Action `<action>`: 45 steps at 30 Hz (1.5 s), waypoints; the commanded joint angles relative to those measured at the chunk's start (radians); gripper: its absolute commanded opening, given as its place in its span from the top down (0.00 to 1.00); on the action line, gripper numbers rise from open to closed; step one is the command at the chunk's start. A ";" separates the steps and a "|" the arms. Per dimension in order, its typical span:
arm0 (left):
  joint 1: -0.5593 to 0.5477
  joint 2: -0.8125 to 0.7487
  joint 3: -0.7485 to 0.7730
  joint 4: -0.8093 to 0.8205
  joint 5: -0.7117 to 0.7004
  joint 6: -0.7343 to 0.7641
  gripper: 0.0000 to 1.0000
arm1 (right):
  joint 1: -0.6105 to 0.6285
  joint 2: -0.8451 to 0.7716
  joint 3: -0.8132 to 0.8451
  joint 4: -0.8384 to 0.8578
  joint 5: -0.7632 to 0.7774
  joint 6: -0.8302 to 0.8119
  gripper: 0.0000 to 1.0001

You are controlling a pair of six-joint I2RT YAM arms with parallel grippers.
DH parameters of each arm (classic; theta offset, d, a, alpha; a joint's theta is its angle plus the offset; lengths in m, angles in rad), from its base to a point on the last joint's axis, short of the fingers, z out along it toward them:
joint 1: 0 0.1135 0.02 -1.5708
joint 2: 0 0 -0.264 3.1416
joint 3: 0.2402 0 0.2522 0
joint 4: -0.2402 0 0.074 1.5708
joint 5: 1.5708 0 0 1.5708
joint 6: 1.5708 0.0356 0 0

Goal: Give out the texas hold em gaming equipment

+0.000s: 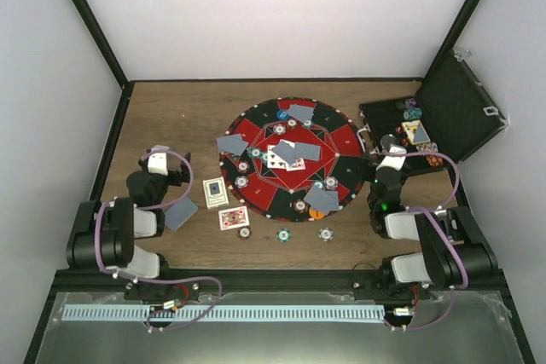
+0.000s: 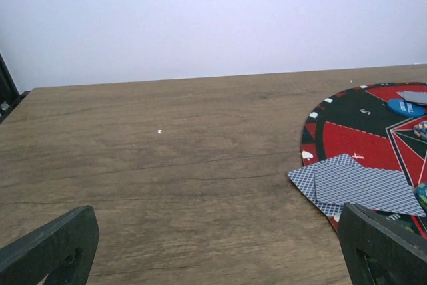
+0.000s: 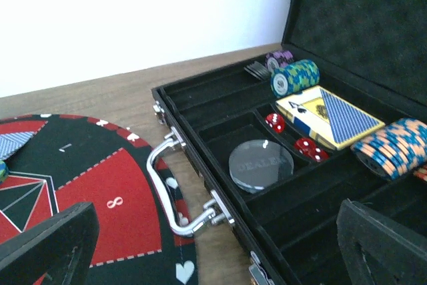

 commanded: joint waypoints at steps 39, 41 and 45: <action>-0.116 0.137 0.109 0.071 -0.359 -0.019 0.00 | -0.124 0.216 0.032 0.363 -0.293 -0.112 0.00; -0.115 0.137 0.109 0.071 -0.360 -0.019 0.00 | -0.124 0.220 0.033 0.364 -0.293 -0.113 0.00; -0.116 0.136 0.109 0.071 -0.359 -0.017 0.00 | -0.125 0.216 0.030 0.367 -0.294 -0.112 0.00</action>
